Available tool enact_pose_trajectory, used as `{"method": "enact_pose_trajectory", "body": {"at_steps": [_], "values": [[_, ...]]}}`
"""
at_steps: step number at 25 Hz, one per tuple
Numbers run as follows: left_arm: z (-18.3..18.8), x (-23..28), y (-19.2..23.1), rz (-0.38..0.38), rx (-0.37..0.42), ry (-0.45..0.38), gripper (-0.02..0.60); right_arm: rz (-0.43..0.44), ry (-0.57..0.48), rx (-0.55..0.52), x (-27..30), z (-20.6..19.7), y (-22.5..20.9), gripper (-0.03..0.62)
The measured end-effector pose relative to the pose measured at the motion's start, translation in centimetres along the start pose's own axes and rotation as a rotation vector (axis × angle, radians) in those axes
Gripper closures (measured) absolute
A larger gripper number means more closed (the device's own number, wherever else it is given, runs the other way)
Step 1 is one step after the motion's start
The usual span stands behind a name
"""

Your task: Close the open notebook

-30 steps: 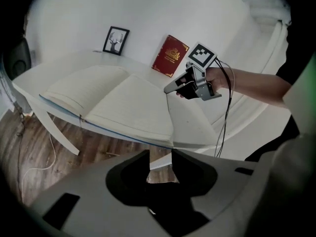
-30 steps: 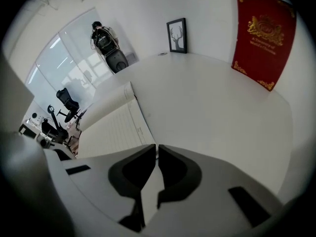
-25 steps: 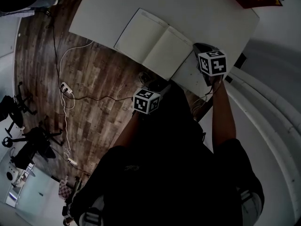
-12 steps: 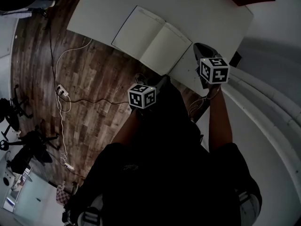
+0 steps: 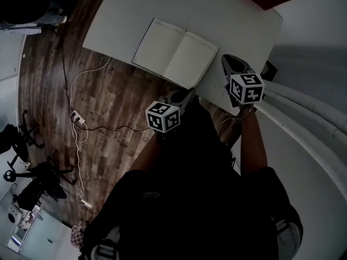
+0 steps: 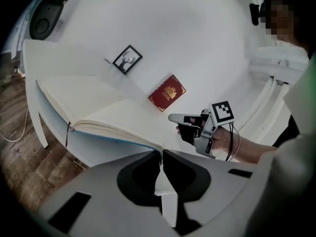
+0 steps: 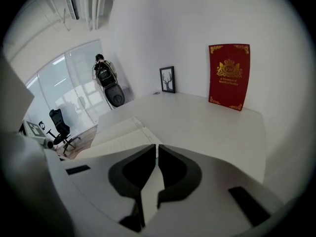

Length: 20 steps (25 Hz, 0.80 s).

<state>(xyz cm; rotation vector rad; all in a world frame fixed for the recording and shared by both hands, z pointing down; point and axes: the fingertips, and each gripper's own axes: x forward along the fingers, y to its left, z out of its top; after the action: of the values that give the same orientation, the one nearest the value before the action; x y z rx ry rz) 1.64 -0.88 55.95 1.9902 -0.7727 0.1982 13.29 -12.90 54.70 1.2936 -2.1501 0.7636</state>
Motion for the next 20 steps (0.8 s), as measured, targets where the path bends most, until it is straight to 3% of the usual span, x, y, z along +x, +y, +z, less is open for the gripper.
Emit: {"method": "enact_pose_trajectory", "body": {"at_steps": [7, 14, 17, 20], "values": [[5.1, -1.6, -2.0, -0.021, 0.037, -0.128, 0.56, -0.006, -0.068, 0.012, -0.9, 1.5, 0.4, 0.559], [8.1, -3.5, -1.6, -0.042, -0.079, -0.273, 0.555, 0.038, -0.074, -0.028, 0.0, 2.3, 3.2, 0.559], [8.7, -4.6, -0.5, -0.014, -0.124, -0.334, 0.548, 0.075, -0.063, -0.061, 1.0, 2.5, 5.0, 0.559], [8.8, -5.7, 0.9, 0.032, -0.121, -0.363, 0.541, 0.105, -0.054, -0.088, 1.8, 2.8, 6.6, 0.559]]}}
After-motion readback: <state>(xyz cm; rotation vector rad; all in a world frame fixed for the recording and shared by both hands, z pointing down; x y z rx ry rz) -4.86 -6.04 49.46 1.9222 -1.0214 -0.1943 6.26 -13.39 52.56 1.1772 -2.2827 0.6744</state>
